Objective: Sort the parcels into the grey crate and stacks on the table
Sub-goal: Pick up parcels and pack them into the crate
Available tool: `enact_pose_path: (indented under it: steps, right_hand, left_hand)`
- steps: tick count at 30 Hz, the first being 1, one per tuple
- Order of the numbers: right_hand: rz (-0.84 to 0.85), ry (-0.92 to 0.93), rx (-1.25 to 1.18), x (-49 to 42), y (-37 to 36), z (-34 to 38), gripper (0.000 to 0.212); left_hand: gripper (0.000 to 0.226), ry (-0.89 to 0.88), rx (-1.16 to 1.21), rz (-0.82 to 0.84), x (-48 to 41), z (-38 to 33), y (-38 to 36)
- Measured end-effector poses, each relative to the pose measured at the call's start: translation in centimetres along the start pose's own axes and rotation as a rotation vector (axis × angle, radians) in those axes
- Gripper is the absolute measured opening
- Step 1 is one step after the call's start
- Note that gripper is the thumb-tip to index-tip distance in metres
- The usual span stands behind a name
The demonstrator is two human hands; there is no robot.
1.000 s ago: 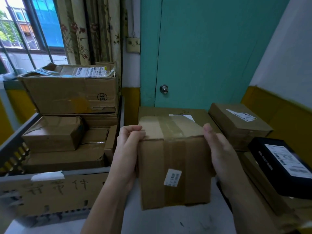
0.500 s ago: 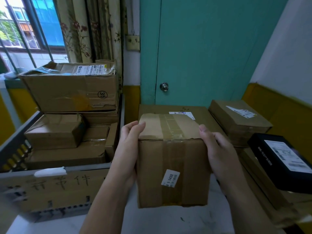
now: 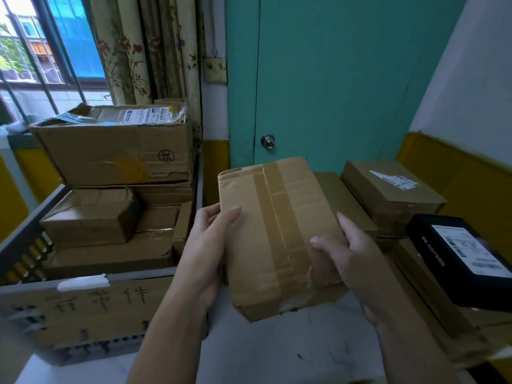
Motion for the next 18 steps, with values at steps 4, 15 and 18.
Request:
enact_pose_path:
  steps: [4,15,18]
  right_hand:
    - [-0.010,0.052,0.078,-0.17,0.20,-0.09,0.022]
    - [-0.137,-0.015,0.021,-0.78,0.75,-0.06,0.027]
    - [-0.096,-0.009,0.020,-0.59,0.69,0.51,0.019]
  left_hand:
    - [0.036,0.008,-0.014,-0.008,-0.24,0.24,0.17]
    - [0.064,-0.035,-0.081,0.000,0.39,0.21,-0.56]
    - [0.067,-0.042,-0.080,-0.002,0.41,0.18,-0.60]
Point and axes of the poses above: each hand's wrist, its own x-axis away from the middle knuckle, its own y-axis out of the back of the hand, z = x × y, the point moved 2 cm from there along -x, towards the middle knuckle, and after that the axes turned 2 degrees about -z, right-handed, at the moved point
